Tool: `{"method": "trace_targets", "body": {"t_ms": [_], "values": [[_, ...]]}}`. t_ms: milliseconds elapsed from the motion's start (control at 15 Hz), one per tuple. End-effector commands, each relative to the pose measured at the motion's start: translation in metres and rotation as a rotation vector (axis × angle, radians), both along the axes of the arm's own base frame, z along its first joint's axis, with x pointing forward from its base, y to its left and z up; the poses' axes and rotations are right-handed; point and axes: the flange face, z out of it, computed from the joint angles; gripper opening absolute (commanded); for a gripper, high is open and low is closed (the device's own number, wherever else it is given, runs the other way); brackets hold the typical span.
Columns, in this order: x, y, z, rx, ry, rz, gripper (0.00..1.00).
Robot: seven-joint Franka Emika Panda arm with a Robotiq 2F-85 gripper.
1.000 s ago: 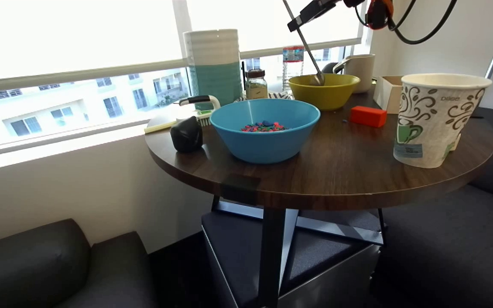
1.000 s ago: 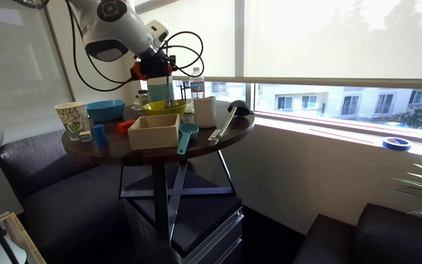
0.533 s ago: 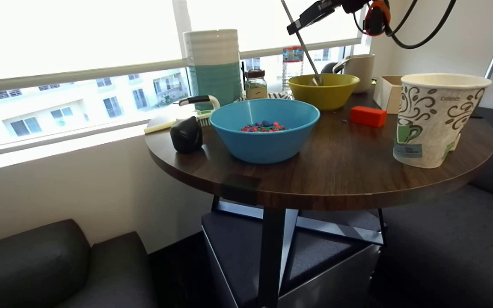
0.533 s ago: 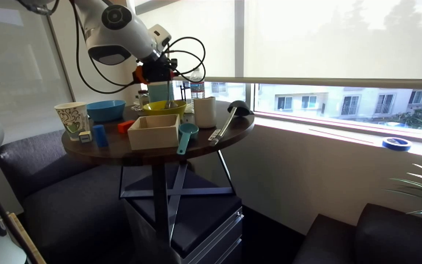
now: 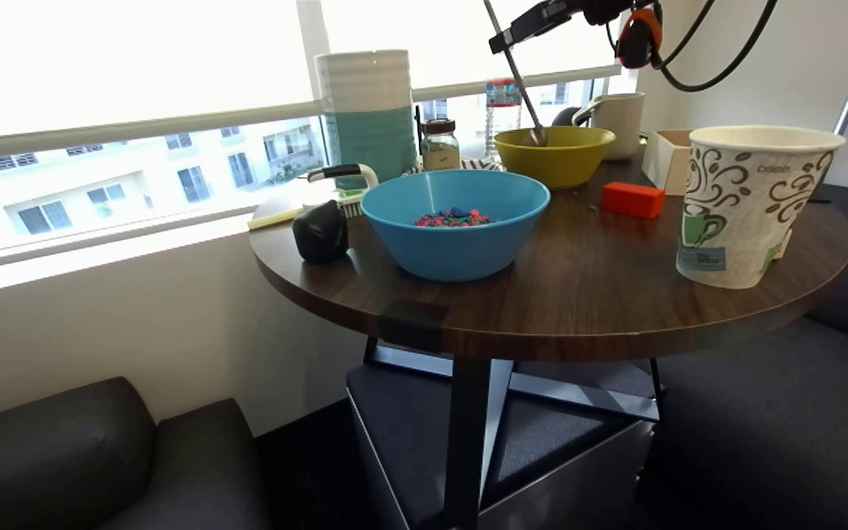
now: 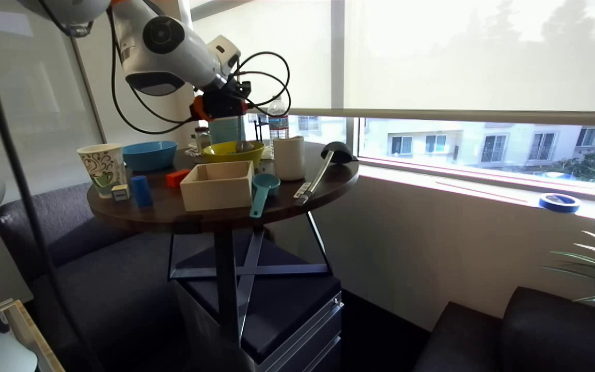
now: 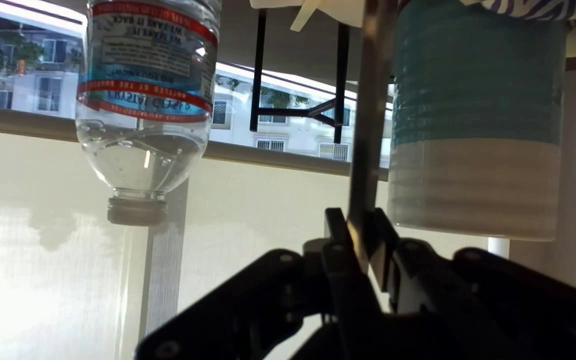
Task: Use the metal spoon to scoop up cereal from the yellow bowl and put it into the blue bowl
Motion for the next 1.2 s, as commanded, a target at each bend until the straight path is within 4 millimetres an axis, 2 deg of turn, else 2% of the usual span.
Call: {"method": "trace_targets", "body": {"t_ms": [0,467,733,1133], "values": [[-0.003,-0.002,0.005,0.03,-0.096,0.032,0.04],[-0.013,-0.009,0.011,0.012,-0.097,0.071,0.04],[-0.02,-0.015,0.035,0.013,-0.131,0.074,0.04],[-0.036,-0.009,0.068,0.055,-0.112,0.112,0.04]]}}
